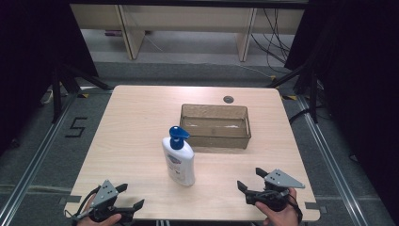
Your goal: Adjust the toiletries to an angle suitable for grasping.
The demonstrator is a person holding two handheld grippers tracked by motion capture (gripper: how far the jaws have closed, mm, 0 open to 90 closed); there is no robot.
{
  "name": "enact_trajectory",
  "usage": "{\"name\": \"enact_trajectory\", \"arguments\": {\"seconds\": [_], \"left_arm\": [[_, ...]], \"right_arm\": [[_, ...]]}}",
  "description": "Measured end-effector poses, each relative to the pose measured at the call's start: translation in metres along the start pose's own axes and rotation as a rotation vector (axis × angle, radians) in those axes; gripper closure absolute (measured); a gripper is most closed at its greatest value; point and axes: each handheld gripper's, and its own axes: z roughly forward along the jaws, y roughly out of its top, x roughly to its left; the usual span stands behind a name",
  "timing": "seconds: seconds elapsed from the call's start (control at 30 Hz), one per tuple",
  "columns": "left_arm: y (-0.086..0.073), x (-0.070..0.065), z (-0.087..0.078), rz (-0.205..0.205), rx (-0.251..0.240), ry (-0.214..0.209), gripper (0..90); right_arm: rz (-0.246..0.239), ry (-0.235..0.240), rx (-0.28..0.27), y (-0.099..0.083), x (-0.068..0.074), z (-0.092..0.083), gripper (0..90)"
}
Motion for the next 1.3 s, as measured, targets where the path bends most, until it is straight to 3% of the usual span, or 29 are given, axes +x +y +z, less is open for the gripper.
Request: {"name": "enact_trajectory", "arguments": {"seconds": [0.17,0.27,0.4,0.63,0.67,0.73,0.87,0.9,0.97,1.0,1.03,1.07,1.13,1.17,1.2,1.3], "left_arm": [[0.0,0.001,0.0,0.007,0.011,0.003,14.8],[0.0,0.001,0.0,0.012,0.016,0.009,14.8],[0.0,0.001,0.0,0.015,0.02,0.008,14.9],[0.0,0.0,0.001,0.002,0.01,0.007,14.9],[0.0,0.0,0.001,0.001,0.01,0.008,14.8],[0.0,0.001,0.001,0.01,0.015,0.003,14.9],[0.0,0.001,0.002,-0.001,0.009,0.005,14.9],[0.0,0.001,0.001,0.007,0.017,0.007,14.9],[0.0,0.001,0.001,0.005,0.016,0.009,14.9],[0.0,0.002,0.001,0.003,0.017,0.01,14.9],[0.0,0.002,0.001,0.003,0.017,0.01,14.9],[0.0,0.002,0.001,0.001,0.017,0.011,14.9],[-0.001,0.002,0.002,-0.006,0.013,0.012,14.9],[-0.001,0.002,0.002,-0.004,0.016,0.012,14.9],[0.0,0.002,0.001,-0.001,0.019,0.015,14.9],[0.0,0.002,0.002,-0.016,0.001,0.011,14.9]], "right_arm": [[-0.02,0.0,-0.009,0.002,0.0,0.0,15.6],[-0.005,0.014,-0.022,0.003,0.004,0.0,15.5],[-0.03,0.042,-0.045,0.009,0.009,0.002,15.4],[-0.046,0.058,-0.066,0.015,0.014,0.005,15.5],[-0.016,0.066,-0.062,0.016,0.017,0.005,15.6],[-0.045,0.071,-0.071,0.019,0.016,0.006,15.8],[0.007,0.098,-0.06,0.024,0.02,0.005,16.5],[-0.026,0.092,-0.067,0.026,0.019,0.005,16.7],[-0.029,0.102,-0.079,0.027,0.019,0.006,16.7],[-0.026,0.098,-0.06,0.03,0.022,0.004,16.9],[0.006,0.098,-0.047,0.031,0.025,0.003,16.9],[-0.036,0.095,-0.064,0.033,0.023,0.005,16.9],[-0.047,0.099,-0.071,0.033,0.023,0.006,16.9],[-0.007,0.105,-0.062,0.034,0.027,0.006,16.9],[-0.039,0.11,-0.076,0.037,0.026,0.008,17.0],[-0.034,0.118,-0.066,0.042,0.03,0.009,17.4]]}}
